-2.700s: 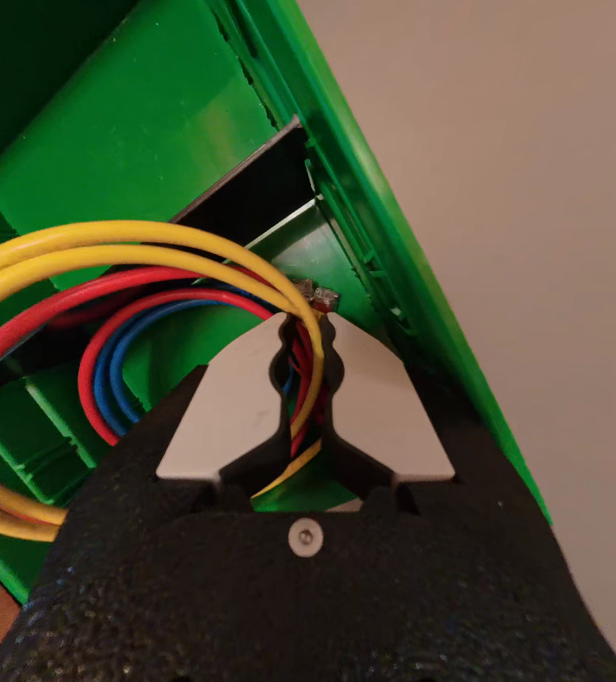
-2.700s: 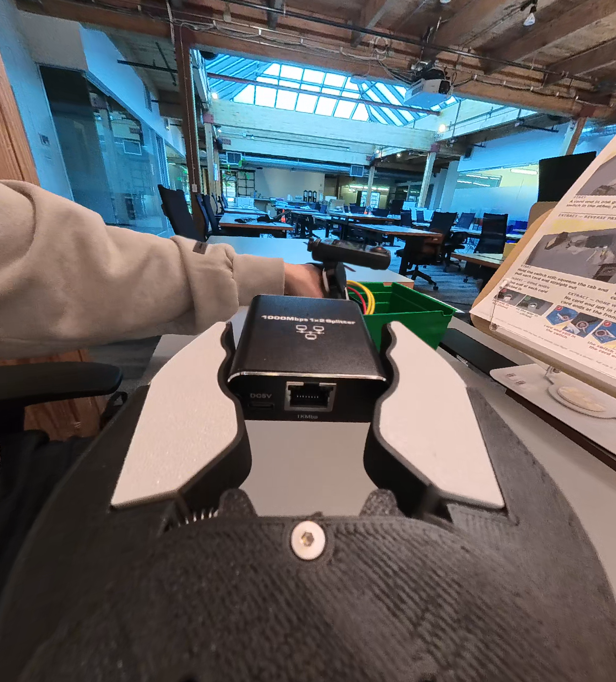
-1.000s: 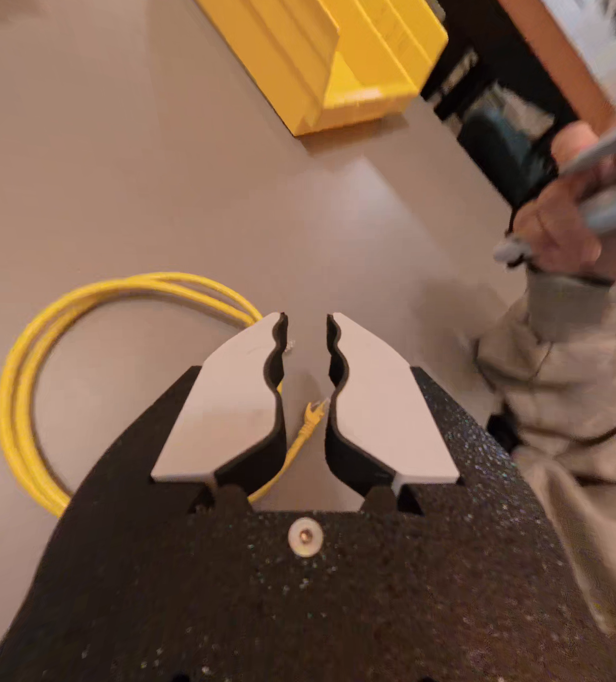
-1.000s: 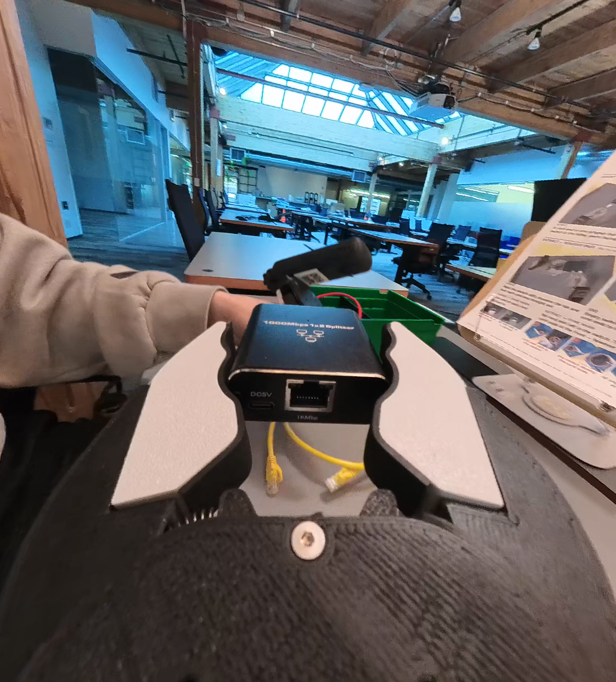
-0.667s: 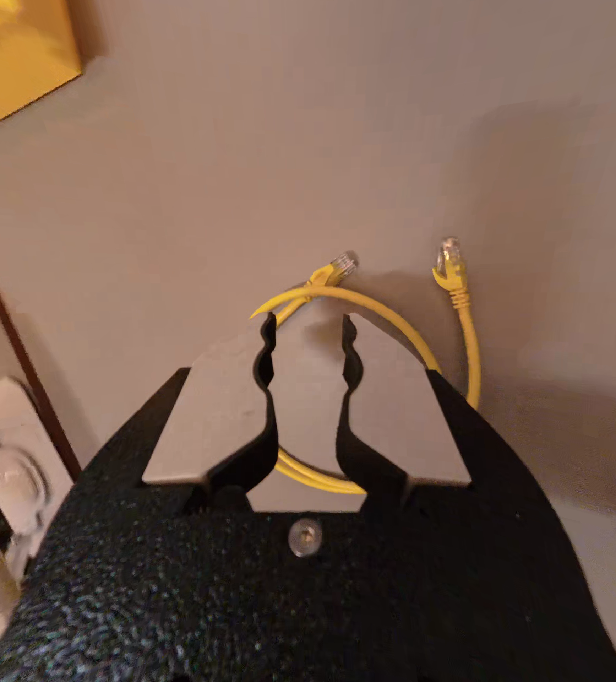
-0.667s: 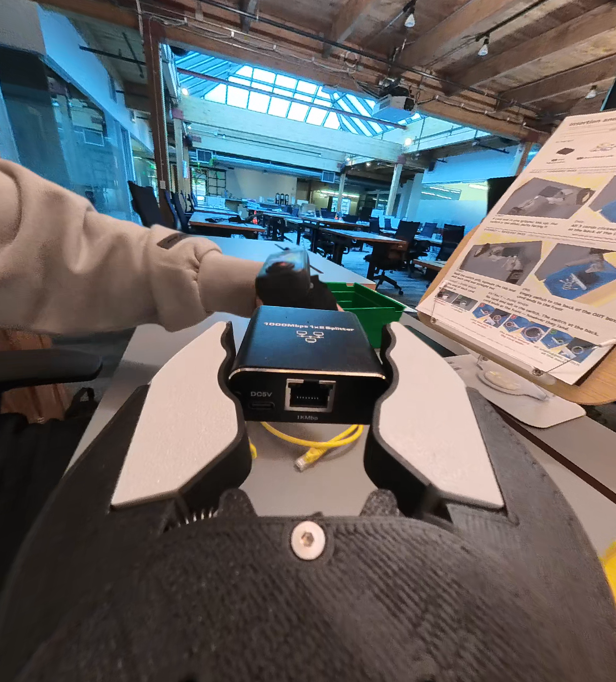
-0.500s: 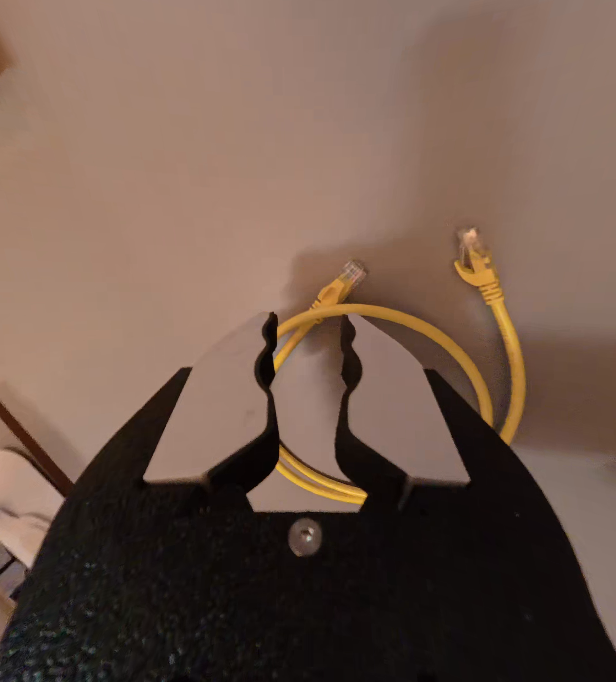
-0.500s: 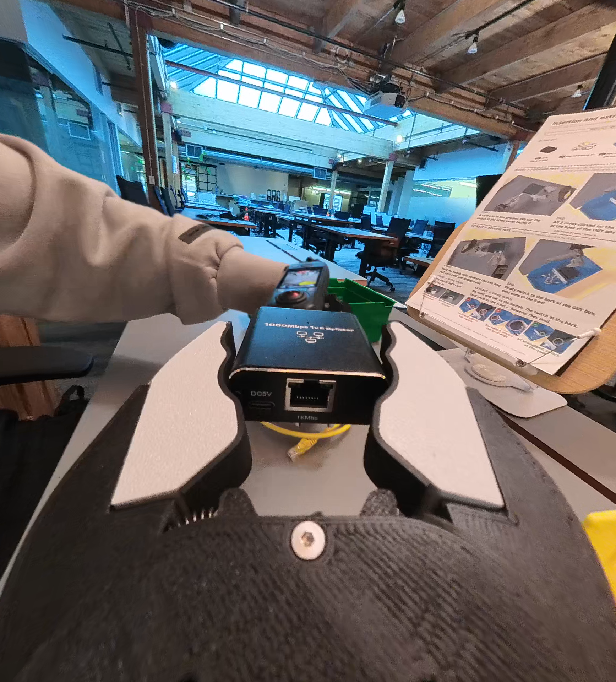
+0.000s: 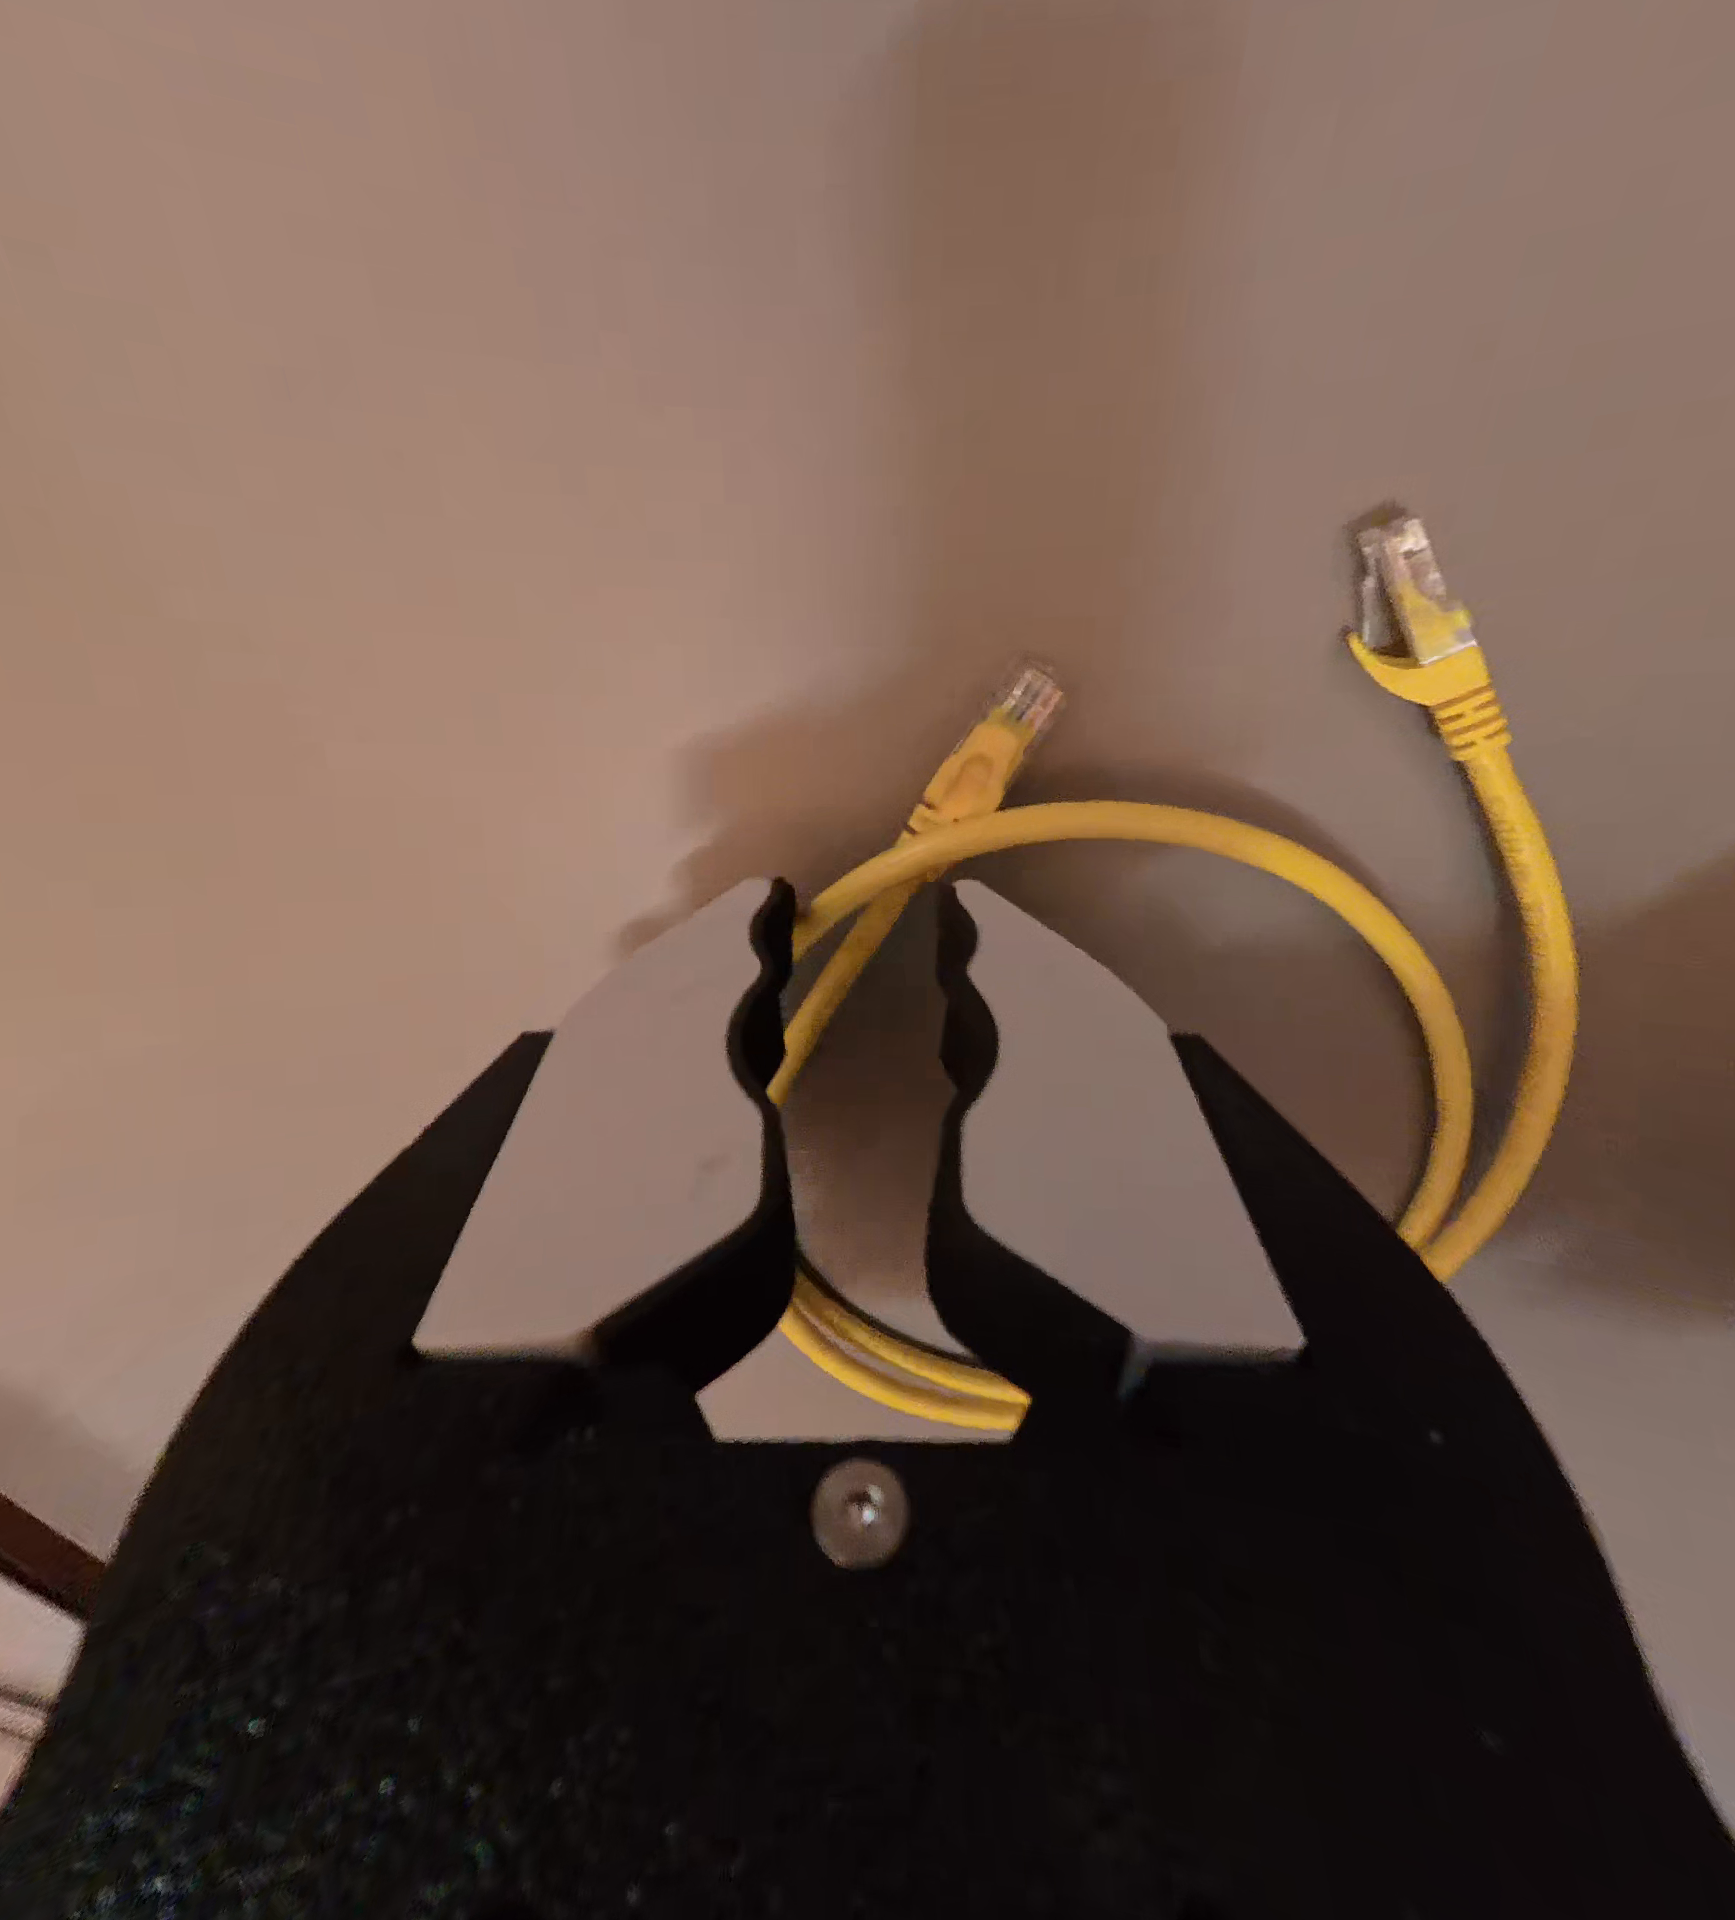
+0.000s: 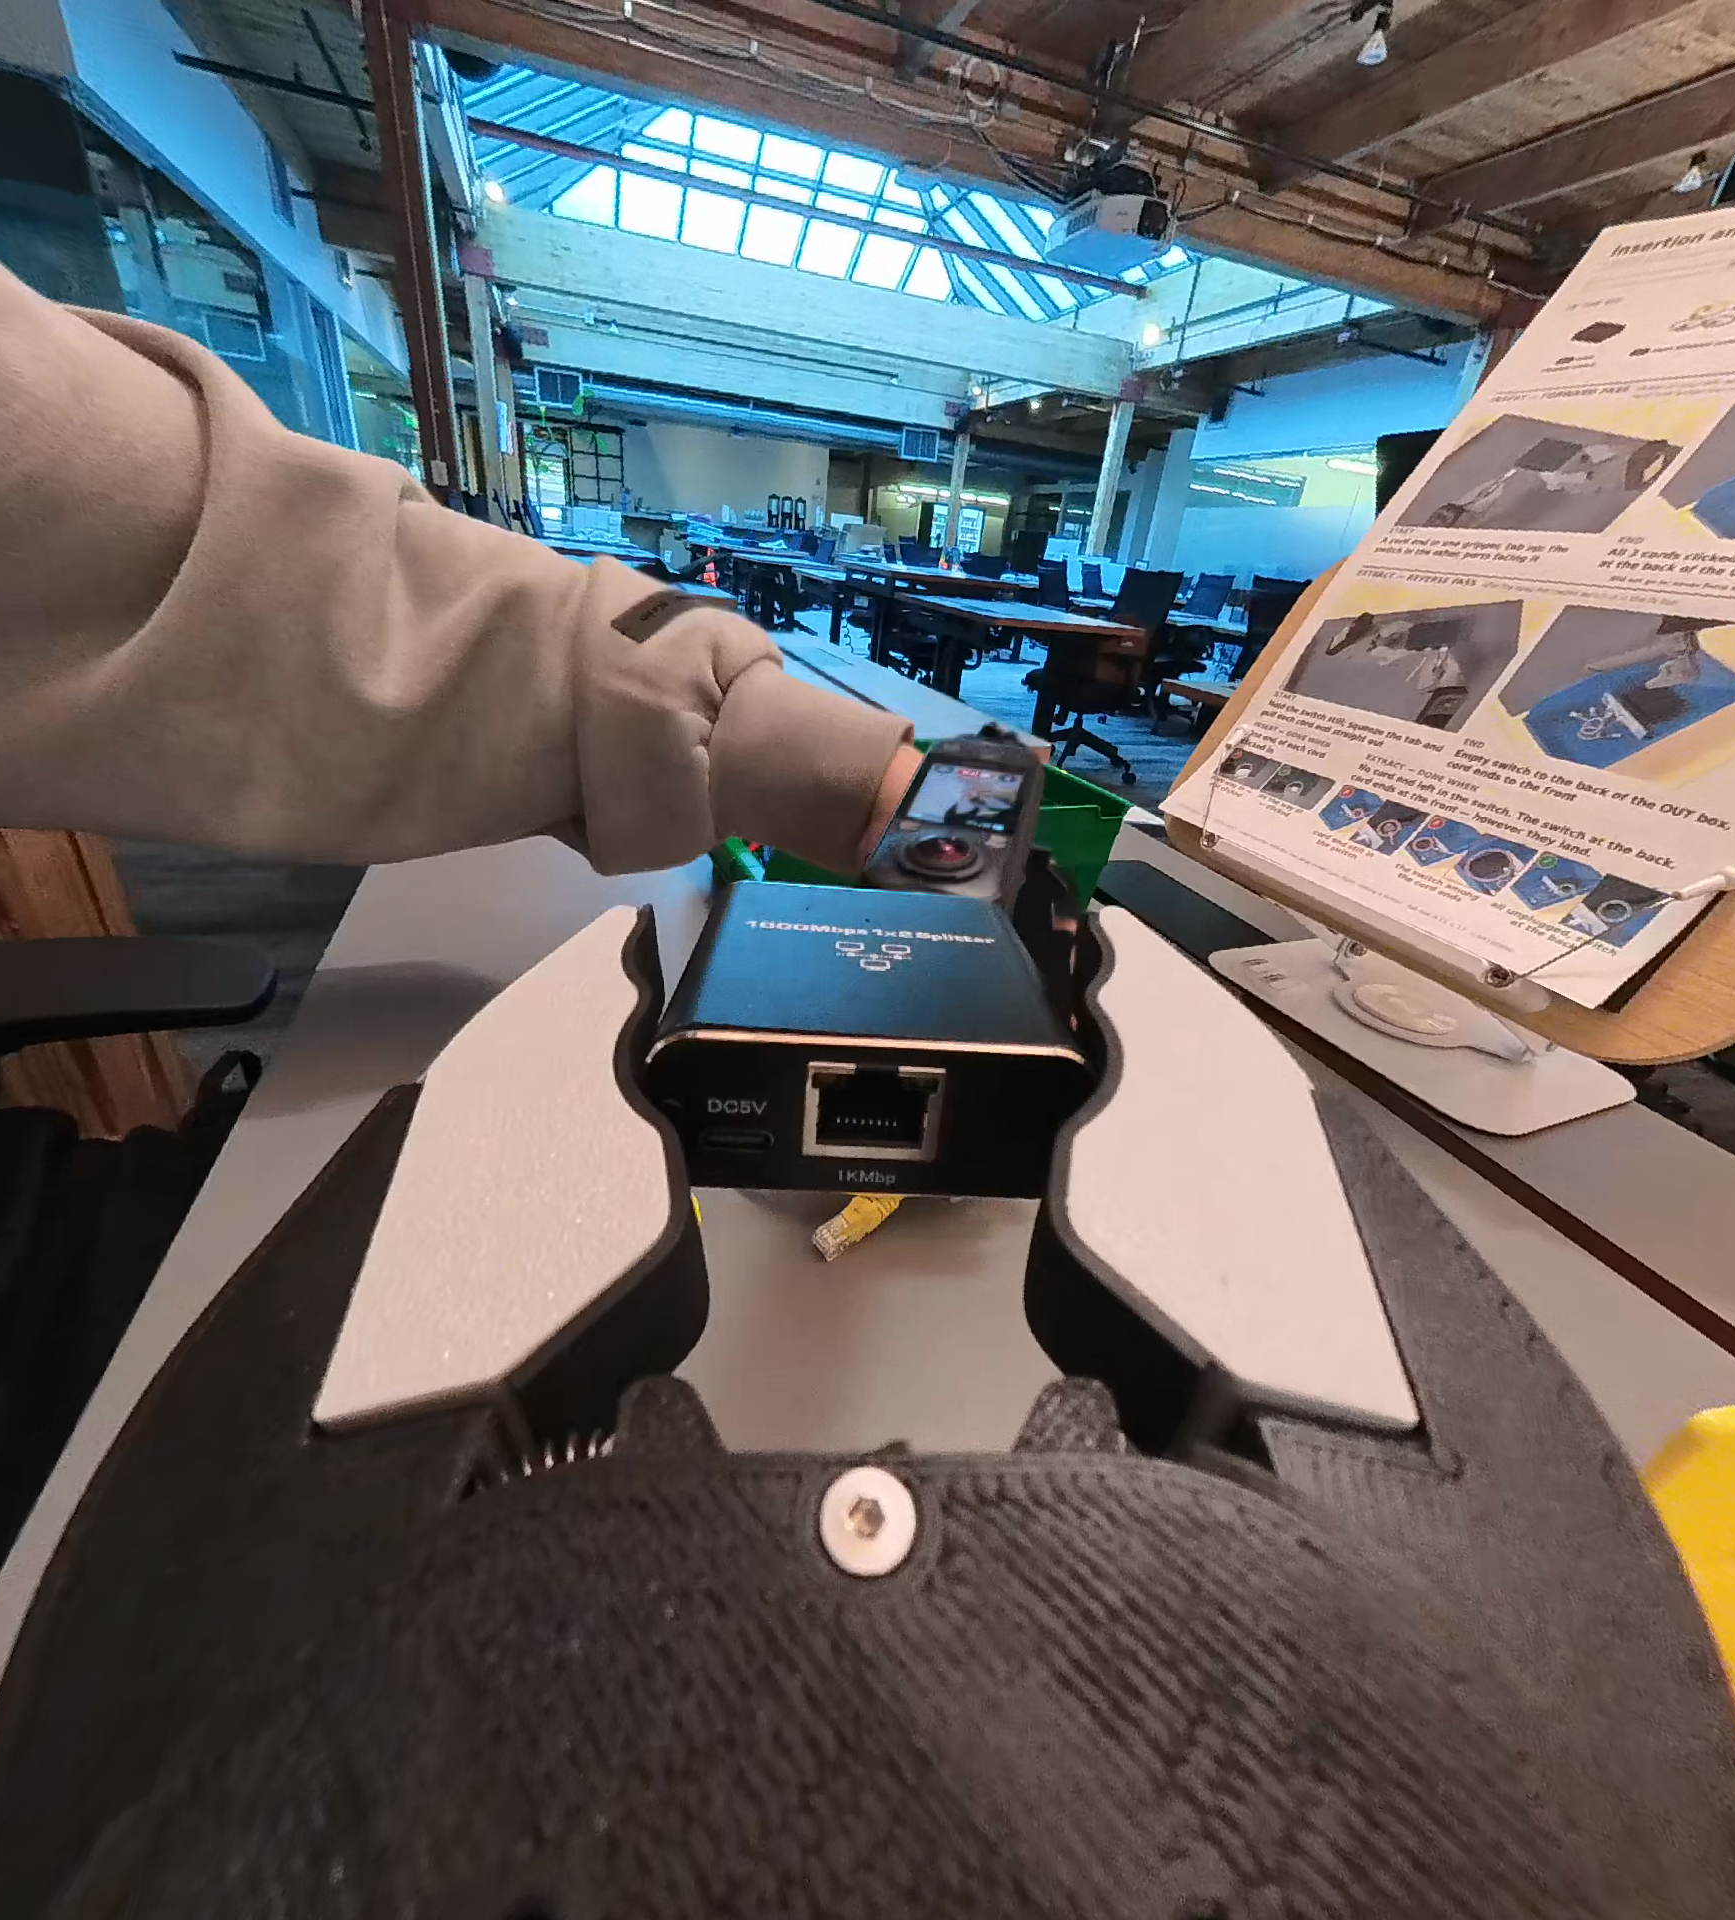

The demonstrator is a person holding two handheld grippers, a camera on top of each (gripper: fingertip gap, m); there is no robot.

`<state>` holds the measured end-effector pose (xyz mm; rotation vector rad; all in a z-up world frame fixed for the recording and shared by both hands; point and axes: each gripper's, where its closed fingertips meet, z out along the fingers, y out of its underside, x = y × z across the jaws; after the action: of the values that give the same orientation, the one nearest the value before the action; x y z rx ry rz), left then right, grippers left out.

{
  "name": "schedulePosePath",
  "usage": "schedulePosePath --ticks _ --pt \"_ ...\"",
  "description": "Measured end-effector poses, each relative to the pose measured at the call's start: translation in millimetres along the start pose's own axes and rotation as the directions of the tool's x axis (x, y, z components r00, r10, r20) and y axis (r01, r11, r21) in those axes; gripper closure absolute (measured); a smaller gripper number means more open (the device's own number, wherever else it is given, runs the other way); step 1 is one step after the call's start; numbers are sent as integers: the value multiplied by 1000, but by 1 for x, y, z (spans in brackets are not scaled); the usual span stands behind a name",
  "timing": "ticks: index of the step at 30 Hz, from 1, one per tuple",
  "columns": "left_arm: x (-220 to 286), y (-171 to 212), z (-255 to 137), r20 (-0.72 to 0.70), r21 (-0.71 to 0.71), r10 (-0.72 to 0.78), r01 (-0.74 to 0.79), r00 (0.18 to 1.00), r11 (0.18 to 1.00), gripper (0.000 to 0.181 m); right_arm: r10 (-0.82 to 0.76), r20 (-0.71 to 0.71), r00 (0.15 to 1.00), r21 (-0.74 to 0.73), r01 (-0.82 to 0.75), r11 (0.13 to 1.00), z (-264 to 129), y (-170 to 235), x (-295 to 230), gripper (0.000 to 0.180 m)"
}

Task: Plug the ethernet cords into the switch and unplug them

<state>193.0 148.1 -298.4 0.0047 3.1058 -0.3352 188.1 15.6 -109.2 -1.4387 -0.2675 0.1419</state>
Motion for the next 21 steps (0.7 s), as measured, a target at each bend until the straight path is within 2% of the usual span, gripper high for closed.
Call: schedulePosePath --ticks 3,7,10,12,14,16,19,21 --pt "2 0 10 -15 -2 13 -13 1000 1000 154 5 1 1000 -12 -5 1000 1 4 1 103" --pt "4 0 11 -35 20 -65 65 997 998 156 4 7 1000 -23 -4 1000 3 7 0 103" --pt "7 8 8 -5 -16 -249 249 968 968 158 7 14 1000 -26 -6 1000 5 9 -2 103" --pt "15 11 8 4 -17 -452 452 892 892 159 6 17 1000 -24 -5 1000 5 9 -2 103" --pt "23 8 8 8 49 -575 574 818 817 163 7 24 1000 -22 -6 1000 7 8 -4 103" --pt "30 6 8 27 122 -640 633 768 764 166 7 32 999 -20 -7 1000 8 8 -5 103" --pt "39 5 5 72 241 -627 597 775 765 166 5 45 999 -20 -4 1000 11 8 -9 103" --pt "49 2 3 29 313 -607 570 794 760 161 2 53 999 -26 -1 1000 14 10 -11 103"
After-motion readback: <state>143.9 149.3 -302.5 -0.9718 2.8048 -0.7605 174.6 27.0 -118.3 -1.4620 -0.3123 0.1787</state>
